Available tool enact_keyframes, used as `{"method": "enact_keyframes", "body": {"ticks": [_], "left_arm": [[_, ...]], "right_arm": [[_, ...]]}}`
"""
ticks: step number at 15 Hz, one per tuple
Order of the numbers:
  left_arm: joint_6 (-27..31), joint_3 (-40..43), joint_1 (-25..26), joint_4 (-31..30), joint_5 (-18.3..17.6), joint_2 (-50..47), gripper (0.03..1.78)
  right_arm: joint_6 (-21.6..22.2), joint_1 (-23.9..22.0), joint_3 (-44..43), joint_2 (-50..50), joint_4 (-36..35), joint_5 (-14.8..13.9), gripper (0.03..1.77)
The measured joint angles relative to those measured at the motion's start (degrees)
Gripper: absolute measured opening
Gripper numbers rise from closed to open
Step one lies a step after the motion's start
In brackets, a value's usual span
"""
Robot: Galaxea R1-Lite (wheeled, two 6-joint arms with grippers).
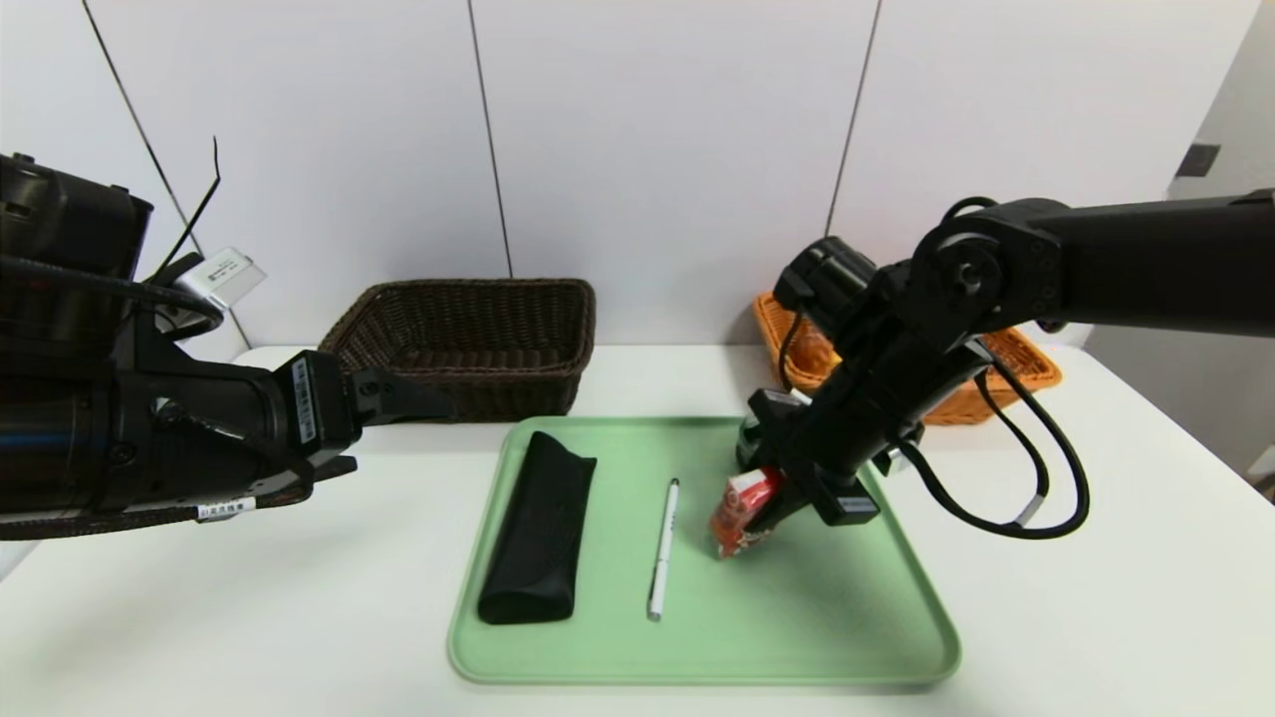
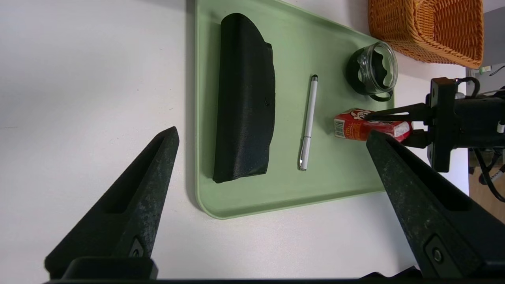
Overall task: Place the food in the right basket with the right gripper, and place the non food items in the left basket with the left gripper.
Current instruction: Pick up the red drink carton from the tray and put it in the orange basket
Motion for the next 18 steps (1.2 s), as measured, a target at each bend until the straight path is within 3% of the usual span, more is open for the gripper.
{"method": "enact_keyframes", "body": {"ticks": [3, 6, 8, 15, 18], "left_arm": [[0.0, 0.2, 0.1, 0.0, 0.0, 0.1, 1.69], [0.3, 0.5, 0.1, -0.1, 0.0, 0.2, 1.69], [0.3, 0.4, 0.1, -0.1, 0.0, 0.2, 1.69], [0.4, 0.7, 0.0, -0.1, 0.0, 0.3, 1.69], [0.4, 0.5, 0.0, -0.1, -0.1, 0.3, 1.69]], "right_arm": [[-1.7, 0.0, -3.8, -3.0, 5.3, 1.7, 0.37], [-7.8, -1.9, -11.8, -6.9, 11.1, 9.8, 0.37], [-11.1, -5.5, -13.3, -9.9, 9.8, 13.2, 0.37], [-11.5, -17.4, -13.8, -17.5, -8.6, 13.3, 0.37], [-11.6, -24.1, -13.7, -17.9, -11.8, 12.1, 0.37]]}}
